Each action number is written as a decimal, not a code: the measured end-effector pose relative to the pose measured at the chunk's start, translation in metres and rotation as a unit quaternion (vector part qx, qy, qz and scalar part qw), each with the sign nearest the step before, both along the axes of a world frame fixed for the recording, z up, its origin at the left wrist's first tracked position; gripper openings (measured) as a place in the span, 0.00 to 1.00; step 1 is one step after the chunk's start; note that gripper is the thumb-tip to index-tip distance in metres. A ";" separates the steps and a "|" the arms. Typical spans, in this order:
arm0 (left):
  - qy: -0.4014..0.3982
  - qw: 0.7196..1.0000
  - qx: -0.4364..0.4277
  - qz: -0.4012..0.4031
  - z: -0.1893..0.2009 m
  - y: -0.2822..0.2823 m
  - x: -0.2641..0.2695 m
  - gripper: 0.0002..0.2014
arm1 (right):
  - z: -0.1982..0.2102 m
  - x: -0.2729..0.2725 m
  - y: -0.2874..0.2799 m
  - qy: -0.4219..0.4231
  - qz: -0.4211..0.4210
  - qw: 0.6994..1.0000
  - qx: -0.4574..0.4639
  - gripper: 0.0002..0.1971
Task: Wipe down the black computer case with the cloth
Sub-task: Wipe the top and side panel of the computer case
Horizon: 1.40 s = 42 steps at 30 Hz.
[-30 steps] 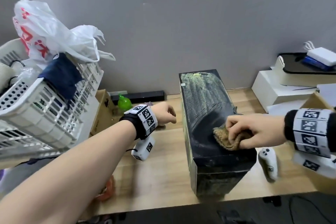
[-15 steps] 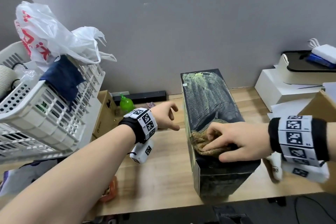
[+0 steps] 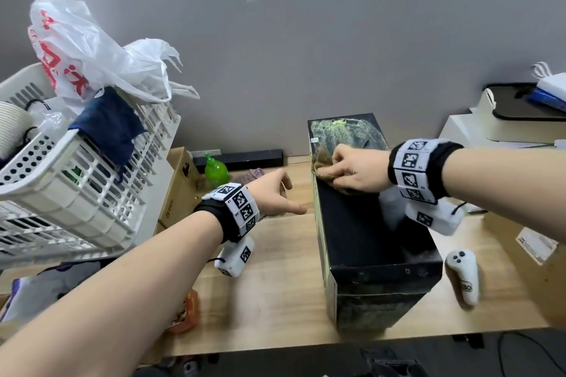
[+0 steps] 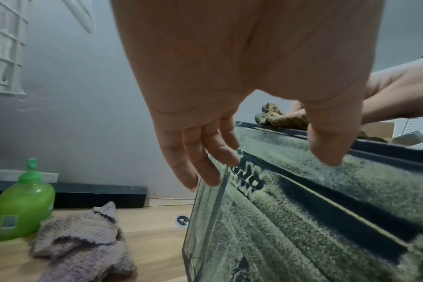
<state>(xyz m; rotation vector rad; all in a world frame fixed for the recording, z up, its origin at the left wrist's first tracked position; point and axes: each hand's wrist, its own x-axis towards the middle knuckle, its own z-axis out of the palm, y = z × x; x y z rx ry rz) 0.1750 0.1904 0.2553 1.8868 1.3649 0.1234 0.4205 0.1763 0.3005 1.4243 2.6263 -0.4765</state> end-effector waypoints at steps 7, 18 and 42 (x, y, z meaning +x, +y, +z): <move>-0.012 0.999 0.032 -0.032 0.017 -0.004 0.023 0.32 | 0.012 0.042 -0.097 -0.002 0.070 0.995 -0.074 0.20; 0.096 0.994 -0.041 -0.040 0.041 0.004 0.047 0.35 | -0.012 0.081 -0.049 0.052 0.004 0.999 0.011 0.23; 0.286 0.950 -0.117 -0.050 0.045 0.015 0.051 0.40 | 0.009 0.030 -0.045 0.003 0.155 0.984 -0.093 0.25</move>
